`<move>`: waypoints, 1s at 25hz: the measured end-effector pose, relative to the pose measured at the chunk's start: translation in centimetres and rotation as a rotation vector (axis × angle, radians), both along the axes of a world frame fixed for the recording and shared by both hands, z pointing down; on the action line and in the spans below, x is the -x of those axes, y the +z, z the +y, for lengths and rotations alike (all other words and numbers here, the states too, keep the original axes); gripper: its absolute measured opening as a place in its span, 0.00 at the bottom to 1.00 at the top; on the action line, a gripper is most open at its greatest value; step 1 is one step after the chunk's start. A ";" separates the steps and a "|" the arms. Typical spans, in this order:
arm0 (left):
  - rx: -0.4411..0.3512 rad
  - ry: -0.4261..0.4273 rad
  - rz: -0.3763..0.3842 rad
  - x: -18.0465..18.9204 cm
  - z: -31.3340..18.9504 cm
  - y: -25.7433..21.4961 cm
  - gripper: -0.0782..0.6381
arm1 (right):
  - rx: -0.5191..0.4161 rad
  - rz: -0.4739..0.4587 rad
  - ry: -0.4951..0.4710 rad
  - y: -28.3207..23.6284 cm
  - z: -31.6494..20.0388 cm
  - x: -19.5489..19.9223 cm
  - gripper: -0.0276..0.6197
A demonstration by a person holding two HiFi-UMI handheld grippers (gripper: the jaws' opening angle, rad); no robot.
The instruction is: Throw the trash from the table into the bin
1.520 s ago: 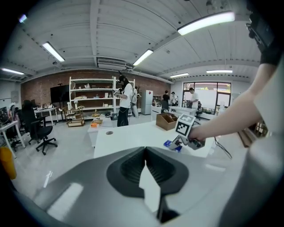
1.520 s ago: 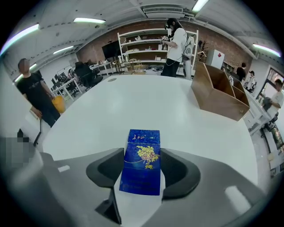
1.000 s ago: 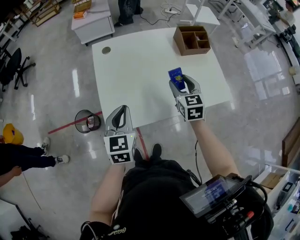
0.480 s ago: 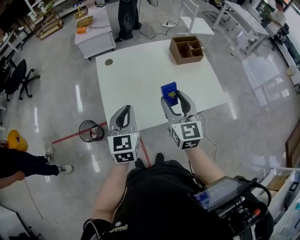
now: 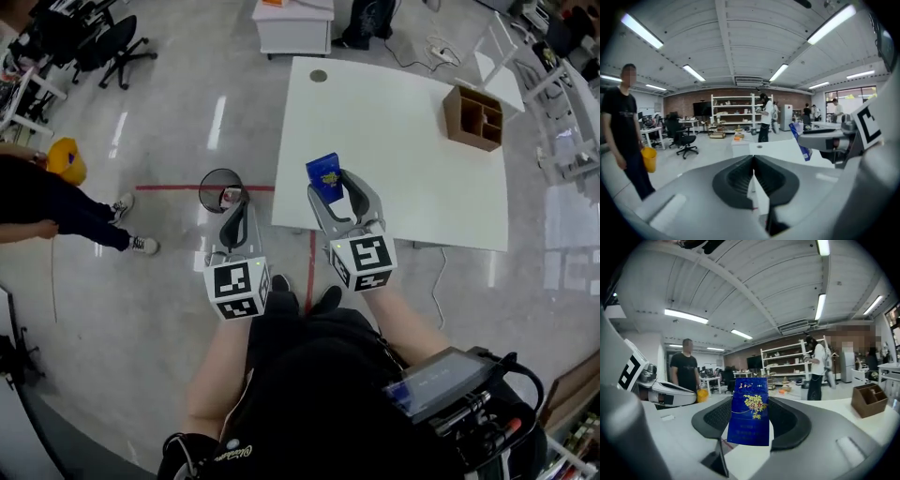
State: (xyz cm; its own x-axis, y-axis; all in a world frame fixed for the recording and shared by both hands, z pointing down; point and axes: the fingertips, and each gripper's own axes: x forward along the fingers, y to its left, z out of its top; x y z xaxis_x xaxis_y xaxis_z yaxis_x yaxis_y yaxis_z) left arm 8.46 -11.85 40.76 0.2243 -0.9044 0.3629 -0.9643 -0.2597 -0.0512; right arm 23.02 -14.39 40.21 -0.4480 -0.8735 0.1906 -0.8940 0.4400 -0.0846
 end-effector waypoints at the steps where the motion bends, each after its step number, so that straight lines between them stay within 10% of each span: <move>1: 0.005 -0.047 -0.001 2.4 0.1 0.2 0.12 | 0.007 0.000 -0.047 0.3 -0.2 2.4 0.42; 15: 0.066 -0.275 0.072 35.4 -6.3 3.4 0.12 | 0.064 0.102 -0.316 3.0 -8.4 38.0 0.42; 25: 0.236 -0.339 0.120 41.3 -11.6 12.1 0.12 | 0.270 0.157 -0.394 13.3 -14.2 45.6 0.42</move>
State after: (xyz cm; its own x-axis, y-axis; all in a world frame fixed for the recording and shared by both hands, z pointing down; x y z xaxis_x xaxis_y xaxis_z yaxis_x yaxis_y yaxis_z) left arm -32.80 -23.46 52.89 -0.0181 -0.8296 0.5581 -0.9926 0.0817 0.0893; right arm -22.58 -28.62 53.47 -0.6817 -0.5539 0.4780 -0.6753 0.7278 -0.1197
